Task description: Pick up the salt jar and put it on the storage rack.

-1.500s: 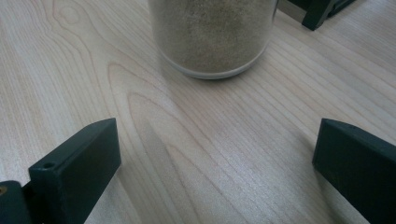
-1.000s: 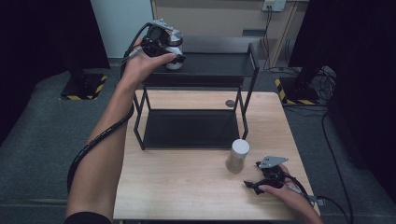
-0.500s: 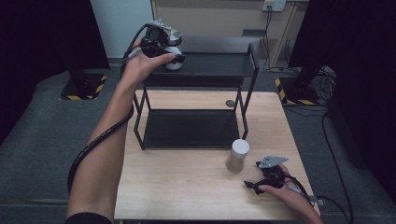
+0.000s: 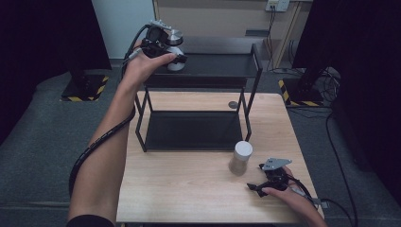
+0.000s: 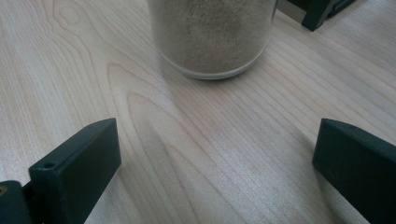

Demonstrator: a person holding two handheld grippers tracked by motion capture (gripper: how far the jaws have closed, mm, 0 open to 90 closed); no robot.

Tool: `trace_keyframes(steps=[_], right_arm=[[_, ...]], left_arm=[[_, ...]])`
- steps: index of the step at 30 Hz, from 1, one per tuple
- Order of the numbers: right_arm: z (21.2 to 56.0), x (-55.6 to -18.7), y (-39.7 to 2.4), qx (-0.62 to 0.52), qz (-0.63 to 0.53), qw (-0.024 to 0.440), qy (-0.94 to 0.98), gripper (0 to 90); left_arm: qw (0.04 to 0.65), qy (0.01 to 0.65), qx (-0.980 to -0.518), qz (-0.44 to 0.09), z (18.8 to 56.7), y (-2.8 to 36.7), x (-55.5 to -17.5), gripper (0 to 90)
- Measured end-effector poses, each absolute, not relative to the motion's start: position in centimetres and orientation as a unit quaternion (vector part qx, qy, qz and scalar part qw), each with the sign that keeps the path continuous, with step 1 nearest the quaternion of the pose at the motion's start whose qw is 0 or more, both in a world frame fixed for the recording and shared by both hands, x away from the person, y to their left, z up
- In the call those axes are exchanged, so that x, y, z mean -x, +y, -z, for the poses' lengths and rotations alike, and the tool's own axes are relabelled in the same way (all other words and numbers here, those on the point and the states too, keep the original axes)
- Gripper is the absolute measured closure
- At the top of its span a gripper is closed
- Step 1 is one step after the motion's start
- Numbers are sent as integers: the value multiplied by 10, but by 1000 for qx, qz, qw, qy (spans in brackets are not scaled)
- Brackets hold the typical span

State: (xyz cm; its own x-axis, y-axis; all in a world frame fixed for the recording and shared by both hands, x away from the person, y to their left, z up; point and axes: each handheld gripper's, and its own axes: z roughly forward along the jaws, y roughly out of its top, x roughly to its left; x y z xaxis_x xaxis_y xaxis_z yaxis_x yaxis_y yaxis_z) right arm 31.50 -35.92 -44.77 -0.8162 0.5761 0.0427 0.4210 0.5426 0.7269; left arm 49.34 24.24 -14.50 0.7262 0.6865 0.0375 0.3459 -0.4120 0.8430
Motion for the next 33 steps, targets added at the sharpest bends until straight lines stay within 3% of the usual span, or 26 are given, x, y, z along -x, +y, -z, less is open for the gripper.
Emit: trace_keyframes(steps=[10, 22, 33], right_arm=[[448, -315, -359, -286, -383, 102, 873, 17], [447, -315, -359, -285, -382, 103, 873, 18], [447, -314, -358, -285, -382, 103, 873, 18]], left_arm=[[441, 319, -816, -196, 145, 242, -492, 279], [430, 312, -818, -217, 145, 238, -486, 57], [445, 304, -815, -213, 144, 248, -481, 46]])
